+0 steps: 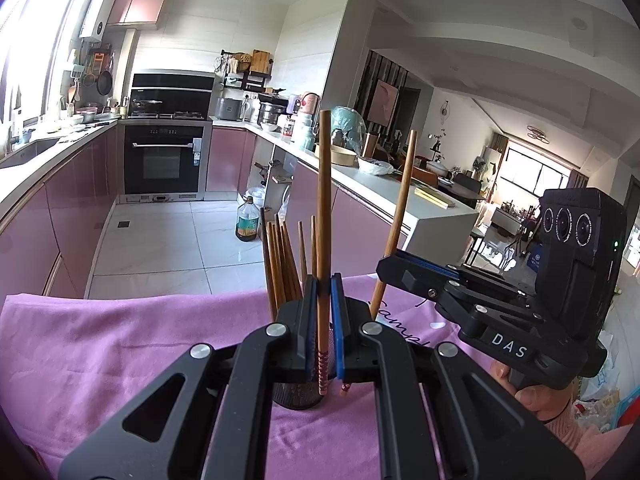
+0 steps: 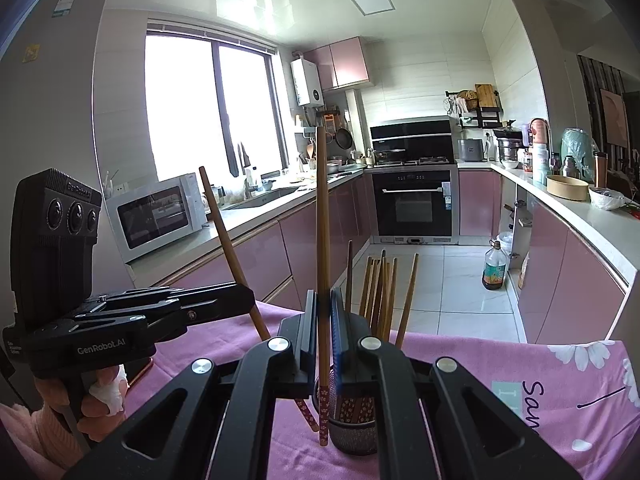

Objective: Organize utensils
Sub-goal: 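Lower both upright chopsticks into the mesh cup among the others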

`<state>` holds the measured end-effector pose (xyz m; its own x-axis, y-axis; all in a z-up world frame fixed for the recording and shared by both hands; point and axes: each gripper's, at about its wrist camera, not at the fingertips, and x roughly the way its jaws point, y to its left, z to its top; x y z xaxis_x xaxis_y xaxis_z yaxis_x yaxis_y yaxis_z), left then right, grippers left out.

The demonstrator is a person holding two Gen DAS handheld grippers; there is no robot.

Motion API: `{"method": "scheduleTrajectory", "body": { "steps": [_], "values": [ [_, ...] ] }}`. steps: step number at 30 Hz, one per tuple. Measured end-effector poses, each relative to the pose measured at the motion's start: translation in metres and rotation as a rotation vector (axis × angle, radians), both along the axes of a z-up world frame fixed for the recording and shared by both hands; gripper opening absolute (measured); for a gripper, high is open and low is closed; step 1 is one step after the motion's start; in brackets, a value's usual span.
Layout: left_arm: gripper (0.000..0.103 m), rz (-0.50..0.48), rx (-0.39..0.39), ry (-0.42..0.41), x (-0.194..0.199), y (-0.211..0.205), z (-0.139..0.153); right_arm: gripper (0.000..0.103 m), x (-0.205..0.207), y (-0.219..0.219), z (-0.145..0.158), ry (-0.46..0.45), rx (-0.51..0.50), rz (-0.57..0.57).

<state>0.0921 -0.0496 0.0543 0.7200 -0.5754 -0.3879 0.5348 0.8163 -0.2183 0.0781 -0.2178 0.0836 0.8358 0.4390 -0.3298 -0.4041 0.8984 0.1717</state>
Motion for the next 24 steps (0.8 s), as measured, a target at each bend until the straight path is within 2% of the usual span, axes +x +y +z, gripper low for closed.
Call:
{"method": "scheduleTrajectory", "body": {
  "steps": [24],
  "values": [
    [0.007,0.018,0.009,0.003,0.012,0.001,0.011,0.005,0.018,0.005,-0.001,0.015,0.003,-0.026]
  ]
}}
